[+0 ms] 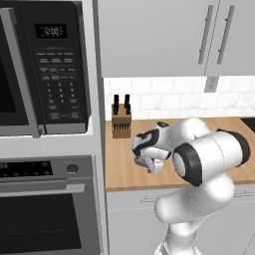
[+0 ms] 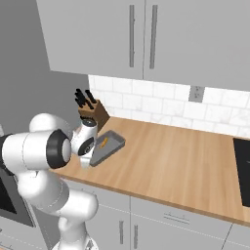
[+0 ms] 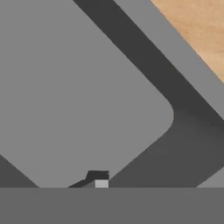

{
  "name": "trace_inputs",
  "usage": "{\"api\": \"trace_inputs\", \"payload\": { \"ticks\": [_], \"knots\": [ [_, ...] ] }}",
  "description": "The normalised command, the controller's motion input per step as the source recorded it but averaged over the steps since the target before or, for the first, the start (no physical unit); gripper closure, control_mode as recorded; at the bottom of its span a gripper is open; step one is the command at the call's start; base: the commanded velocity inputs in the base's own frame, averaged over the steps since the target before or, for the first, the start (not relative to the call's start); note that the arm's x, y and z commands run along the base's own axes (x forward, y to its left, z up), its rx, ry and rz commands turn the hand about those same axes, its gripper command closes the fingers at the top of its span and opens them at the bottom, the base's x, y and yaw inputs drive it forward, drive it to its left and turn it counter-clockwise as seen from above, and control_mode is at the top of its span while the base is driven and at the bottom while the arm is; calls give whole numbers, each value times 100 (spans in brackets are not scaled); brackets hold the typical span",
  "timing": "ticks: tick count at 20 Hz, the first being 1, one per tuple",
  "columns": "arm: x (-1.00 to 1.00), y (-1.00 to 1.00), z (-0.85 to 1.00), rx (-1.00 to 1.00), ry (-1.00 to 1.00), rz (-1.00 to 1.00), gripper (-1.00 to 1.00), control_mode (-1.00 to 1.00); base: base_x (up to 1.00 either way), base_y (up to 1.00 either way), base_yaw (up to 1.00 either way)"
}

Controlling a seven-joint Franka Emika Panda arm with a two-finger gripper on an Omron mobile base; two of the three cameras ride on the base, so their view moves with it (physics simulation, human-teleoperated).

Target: Take the meat container that has the shrimp and place it on the second highest rack of the freezer. Then take the vegetable container that has the eggplant and lemon wedge and place it on the highest rack of the freezer.

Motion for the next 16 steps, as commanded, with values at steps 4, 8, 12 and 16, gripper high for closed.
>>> {"api": "trace_inputs", "payload": {
  "ticks": [4, 8, 12, 16],
  "knots": [
    [-39, 0, 31, -5, -16, 8, 100, -100, 0, 0, 0],
    [-59, -5, 72, -5, -26, 23, 100, -100, 0, 0, 0],
    [-71, -14, 93, -1, -39, 23, 100, -100, 0, 0, 0],
    [-77, -18, 100, 0, -42, 20, 100, -100, 0, 0, 0]
  ]
}}
